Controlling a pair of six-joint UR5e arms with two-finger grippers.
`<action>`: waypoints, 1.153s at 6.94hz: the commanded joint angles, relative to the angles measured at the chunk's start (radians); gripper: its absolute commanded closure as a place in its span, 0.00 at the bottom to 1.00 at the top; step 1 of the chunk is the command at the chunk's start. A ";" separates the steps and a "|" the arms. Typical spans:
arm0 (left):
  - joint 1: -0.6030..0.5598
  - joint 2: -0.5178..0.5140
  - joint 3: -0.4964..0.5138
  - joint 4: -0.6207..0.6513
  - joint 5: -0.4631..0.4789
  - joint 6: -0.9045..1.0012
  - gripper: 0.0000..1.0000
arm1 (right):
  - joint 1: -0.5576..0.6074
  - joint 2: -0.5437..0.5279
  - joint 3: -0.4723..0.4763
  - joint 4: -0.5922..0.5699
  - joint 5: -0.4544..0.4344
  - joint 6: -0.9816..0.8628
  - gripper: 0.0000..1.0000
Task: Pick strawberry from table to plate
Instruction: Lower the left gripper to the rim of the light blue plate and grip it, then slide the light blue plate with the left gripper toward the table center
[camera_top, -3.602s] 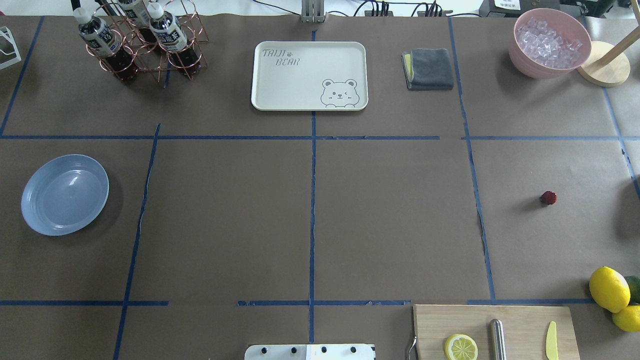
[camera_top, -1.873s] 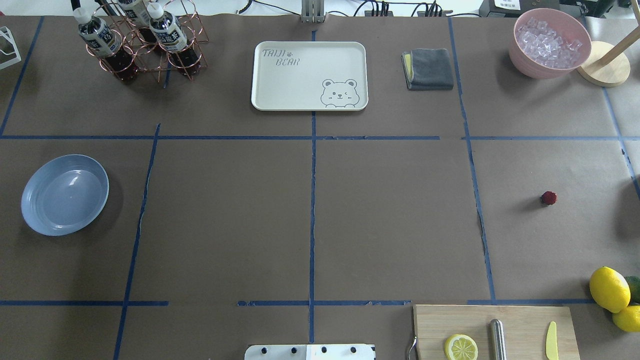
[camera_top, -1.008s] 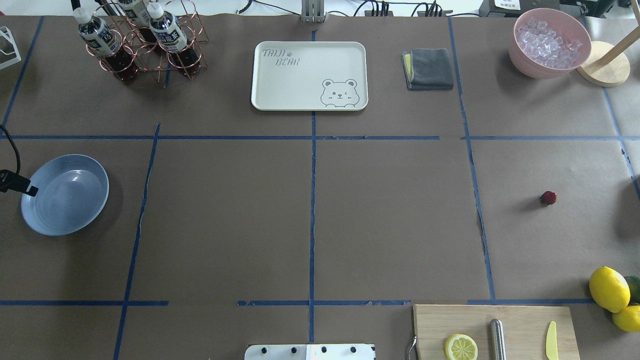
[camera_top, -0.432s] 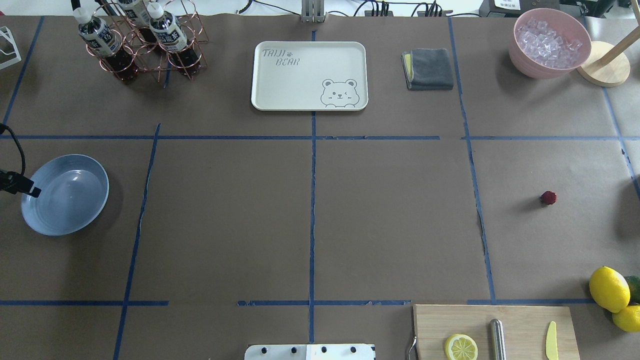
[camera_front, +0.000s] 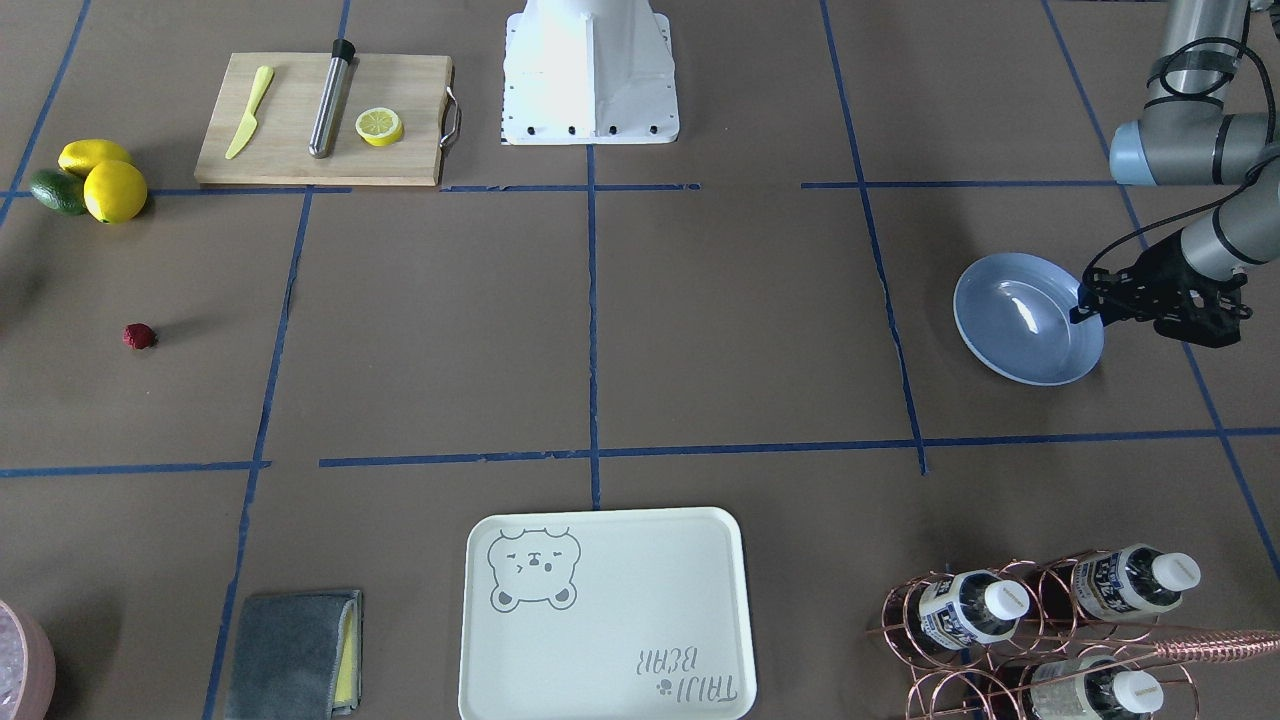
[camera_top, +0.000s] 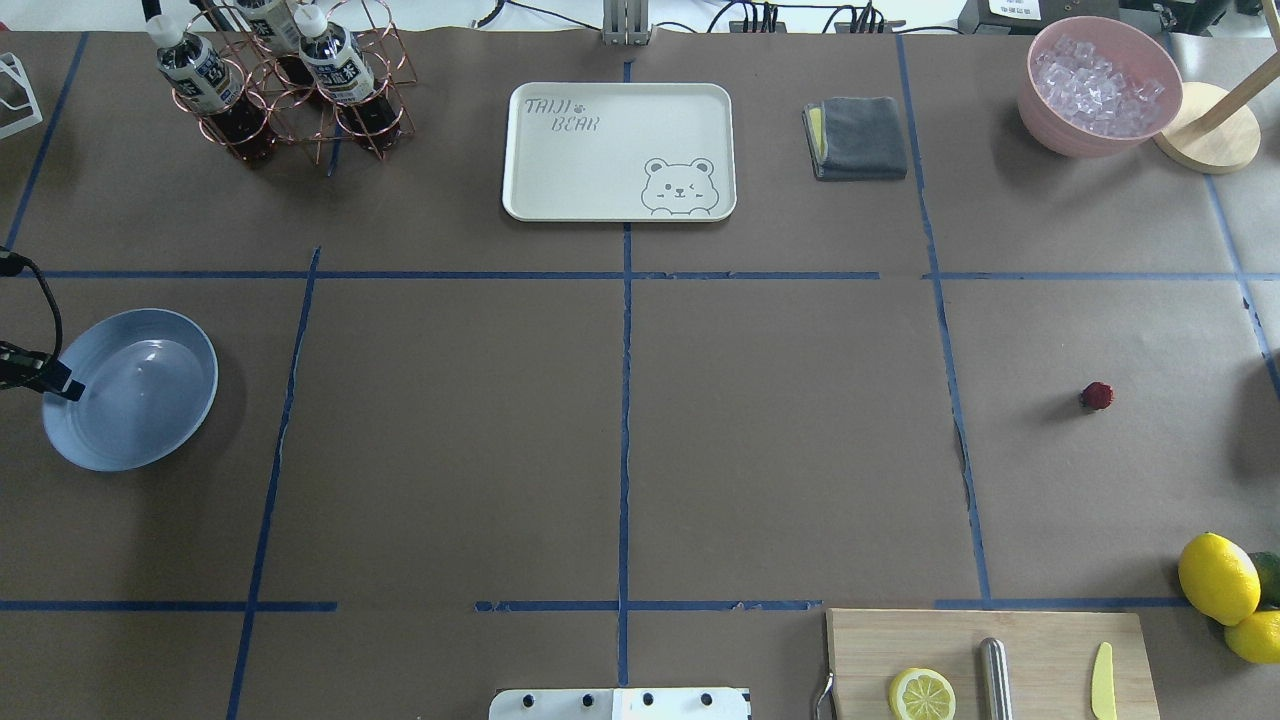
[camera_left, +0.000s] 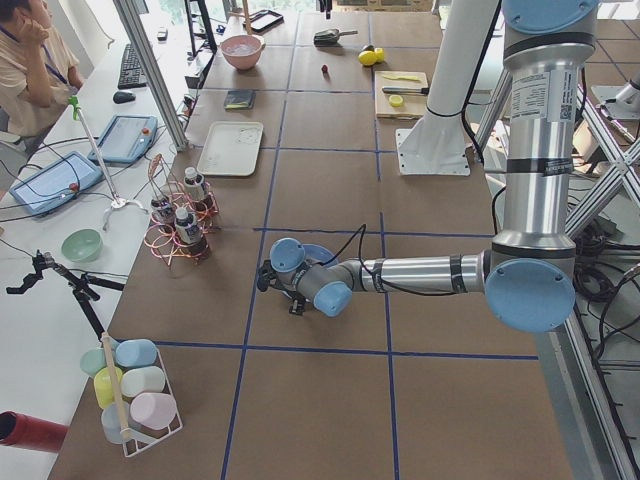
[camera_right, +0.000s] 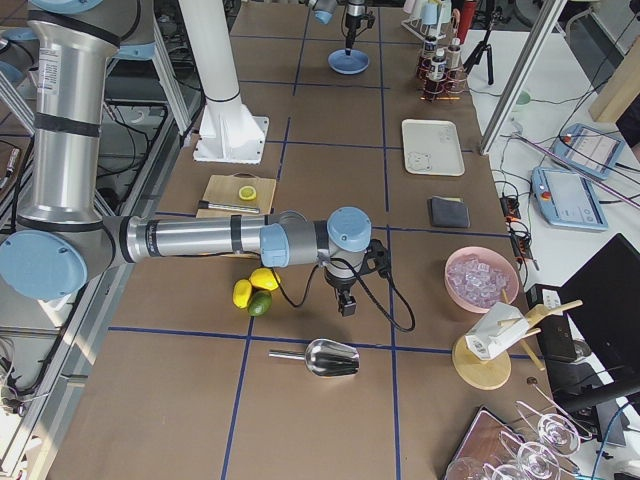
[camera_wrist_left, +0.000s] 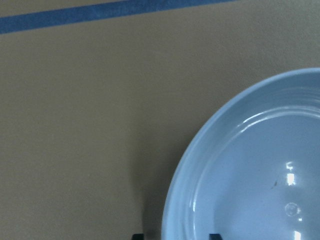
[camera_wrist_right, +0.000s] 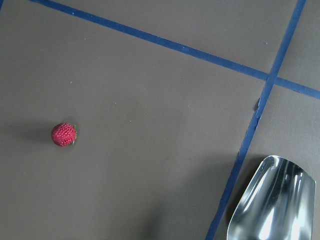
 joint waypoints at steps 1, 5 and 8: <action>0.005 -0.001 -0.011 -0.001 -0.003 -0.008 1.00 | 0.000 0.000 0.001 0.000 0.015 0.002 0.00; 0.030 -0.103 -0.225 -0.024 -0.144 -0.513 1.00 | 0.000 0.000 0.001 0.002 0.067 0.002 0.00; 0.314 -0.384 -0.224 -0.024 -0.002 -0.908 1.00 | 0.000 0.002 0.002 0.003 0.089 0.000 0.00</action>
